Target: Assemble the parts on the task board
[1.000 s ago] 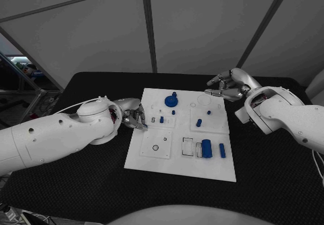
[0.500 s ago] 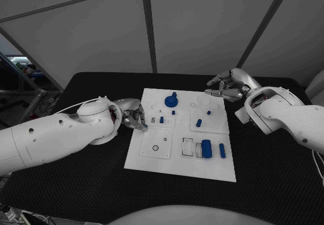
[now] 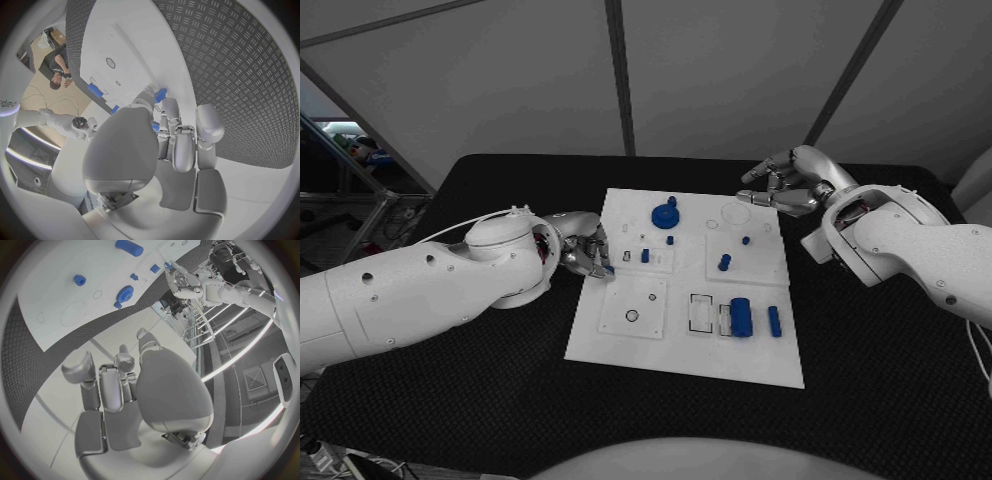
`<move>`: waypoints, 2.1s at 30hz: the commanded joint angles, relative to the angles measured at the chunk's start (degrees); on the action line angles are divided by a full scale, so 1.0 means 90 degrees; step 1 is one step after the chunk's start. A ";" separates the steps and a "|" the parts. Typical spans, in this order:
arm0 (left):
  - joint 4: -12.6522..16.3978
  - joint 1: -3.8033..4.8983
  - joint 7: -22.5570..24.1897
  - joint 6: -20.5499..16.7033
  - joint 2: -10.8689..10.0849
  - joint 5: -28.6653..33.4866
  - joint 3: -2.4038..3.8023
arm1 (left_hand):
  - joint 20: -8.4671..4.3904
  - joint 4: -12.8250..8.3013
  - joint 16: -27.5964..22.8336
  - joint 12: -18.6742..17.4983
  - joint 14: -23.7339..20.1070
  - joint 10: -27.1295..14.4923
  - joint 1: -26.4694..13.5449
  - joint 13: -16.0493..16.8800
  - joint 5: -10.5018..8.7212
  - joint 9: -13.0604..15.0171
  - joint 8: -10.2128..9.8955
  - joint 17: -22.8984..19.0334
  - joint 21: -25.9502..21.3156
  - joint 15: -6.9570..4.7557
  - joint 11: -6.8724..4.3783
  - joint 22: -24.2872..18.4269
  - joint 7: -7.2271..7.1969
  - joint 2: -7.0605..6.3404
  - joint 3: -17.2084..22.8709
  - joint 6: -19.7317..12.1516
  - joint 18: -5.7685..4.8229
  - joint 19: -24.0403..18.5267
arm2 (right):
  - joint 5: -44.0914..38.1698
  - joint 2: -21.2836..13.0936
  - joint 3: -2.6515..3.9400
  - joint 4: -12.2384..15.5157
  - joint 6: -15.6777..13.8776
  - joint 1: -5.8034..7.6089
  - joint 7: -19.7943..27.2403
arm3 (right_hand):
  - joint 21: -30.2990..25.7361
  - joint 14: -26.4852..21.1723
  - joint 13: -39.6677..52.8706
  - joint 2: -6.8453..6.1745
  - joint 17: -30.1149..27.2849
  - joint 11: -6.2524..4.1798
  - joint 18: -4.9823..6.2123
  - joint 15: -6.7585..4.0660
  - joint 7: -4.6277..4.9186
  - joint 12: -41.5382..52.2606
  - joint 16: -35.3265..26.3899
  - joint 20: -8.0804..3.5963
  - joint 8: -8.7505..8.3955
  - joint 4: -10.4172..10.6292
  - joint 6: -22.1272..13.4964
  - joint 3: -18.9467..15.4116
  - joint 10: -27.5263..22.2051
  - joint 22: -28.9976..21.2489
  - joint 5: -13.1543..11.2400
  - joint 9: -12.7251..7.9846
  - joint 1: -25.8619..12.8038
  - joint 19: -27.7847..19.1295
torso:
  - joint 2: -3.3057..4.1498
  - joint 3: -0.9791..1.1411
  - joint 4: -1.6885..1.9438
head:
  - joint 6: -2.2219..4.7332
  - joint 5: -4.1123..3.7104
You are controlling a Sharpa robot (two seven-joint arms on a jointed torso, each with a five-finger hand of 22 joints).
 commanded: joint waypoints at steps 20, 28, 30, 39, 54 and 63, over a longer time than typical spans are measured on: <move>-0.0018 0.0006 0.0117 0.0050 0.0022 0.0156 0.0002 | 0.0003 0.0002 0.0012 0.0023 0.0465 0.0116 0.0017 0.0118 0.0025 -0.0010 -0.0037 0.0909 0.0029 -0.0013 -0.0060 0.0631 -0.0097 0.0431 0.0149 0.0222 -0.0614 0.0031 | -0.0020 0.0010 0.0003 0.0002 0.0021 0.0009 0.0012 | -0.0038 0.0305 0.0002 0.0049 0.0171 -0.0044 0.0069 -0.0032 -0.0003 -0.0010 -0.0027 -0.0042 0.0024 0.0008 0.0063 0.0008 0.0011 -0.0004 0.0039 -0.0006 0.0010 -0.0010 | 0.0001 -0.0003 0.0003 | -0.0009 -0.0009; -0.0035 0.0006 0.0165 0.0053 0.0016 0.0444 0.0002 | -0.0076 -0.0142 0.0010 -0.0040 0.0467 0.0172 0.0470 0.0160 -0.0058 0.0036 0.0022 0.0916 0.0056 -0.0109 -0.0178 0.0672 -0.0238 0.0791 0.0722 0.0401 -0.0620 0.0052 | -0.0021 0.0014 0.0003 -0.0005 0.0028 0.0009 0.0001 | -0.0038 0.0305 0.0002 0.0049 0.0171 -0.0044 0.0069 -0.0032 -0.0003 -0.0010 -0.0027 -0.0042 0.0024 0.0008 0.0063 0.0008 0.0011 -0.0004 0.0039 -0.0006 0.0010 -0.0010 | -0.0001 -0.0001 0.0006 | -0.0023 -0.0011; -0.0041 0.0006 0.0193 0.0022 0.0015 0.0527 0.0003 | -0.0101 -0.0186 0.0010 -0.0048 0.0468 0.0213 0.0561 0.0199 -0.0079 0.0067 0.0051 0.0919 0.0069 -0.0132 -0.0204 0.0686 -0.0262 0.0843 0.0916 0.0407 -0.0624 0.0059 | -0.0021 0.0015 0.0003 -0.0006 0.0028 0.0009 0.0001 | -0.0038 0.0305 0.0002 0.0049 0.0171 -0.0044 0.0069 -0.0032 -0.0003 -0.0010 -0.0027 -0.0042 0.0024 0.0008 0.0063 0.0008 0.0011 -0.0004 0.0039 -0.0006 0.0010 -0.0010 | 0.0000 0.0000 0.0002 | -0.0026 -0.0009; -0.0068 0.0007 0.0265 -0.0226 -0.0023 0.1231 0.0009 | -0.0135 -0.0253 0.0009 0.0011 0.0471 0.0399 0.0514 0.0429 -0.0093 0.0221 0.0202 0.0929 0.0136 -0.0153 -0.0226 0.0750 -0.0291 0.0705 0.1515 0.0365 -0.0645 0.0097 | -0.0021 0.0018 0.0003 -0.0013 0.0027 0.0009 0.0002 | -0.0038 0.0305 0.0002 0.0049 0.0171 -0.0044 0.0069 -0.0032 -0.0003 -0.0010 -0.0027 -0.0042 0.0024 0.0008 0.0063 0.0008 0.0011 -0.0004 0.0039 -0.0006 0.0010 -0.0010 | 0.0003 -0.0002 0.0005 | -0.0029 -0.0010; -0.0028 0.0010 0.0312 -0.1000 -0.0191 0.2293 0.0176 | -0.0160 -0.0599 0.0005 -0.0018 0.0476 0.0551 -0.0057 0.0523 -0.0058 0.0430 0.0565 0.0945 0.0021 -0.0179 -0.0252 0.0810 -0.0309 0.0241 0.2799 0.0253 -0.0629 0.0098 | -0.0021 0.0033 0.0003 -0.0053 0.0029 0.0009 0.0001 | -0.0040 0.0306 -0.0003 0.0050 0.0174 -0.0046 0.0069 -0.0033 -0.0004 -0.0013 -0.0026 -0.0042 0.0026 0.0007 0.0065 0.0010 0.0007 -0.0005 0.0044 -0.0006 0.0012 -0.0010 | -0.0003 0.0000 0.0007 | -0.0014 -0.0007; -0.0087 0.0014 0.0096 -0.1430 -0.0131 0.2342 0.0194 | -0.0176 -0.0883 0.0005 0.0032 0.0480 0.0656 -0.0484 0.0617 -0.0045 0.0468 0.0792 0.0957 0.0154 -0.0194 -0.0265 0.0867 -0.0320 0.0062 0.3411 0.0199 -0.0654 0.0163 | -0.0023 0.0041 0.0003 -0.0060 0.0031 0.0010 -0.0012 | -0.0040 0.0306 -0.0003 0.0050 0.0174 -0.0046 0.0069 -0.0033 -0.0004 -0.0013 -0.0026 -0.0042 0.0026 0.0007 0.0065 0.0010 0.0007 -0.0005 0.0044 -0.0006 0.0012 -0.0010 | -0.0001 0.0008 -0.0001 | 0.0002 -0.0015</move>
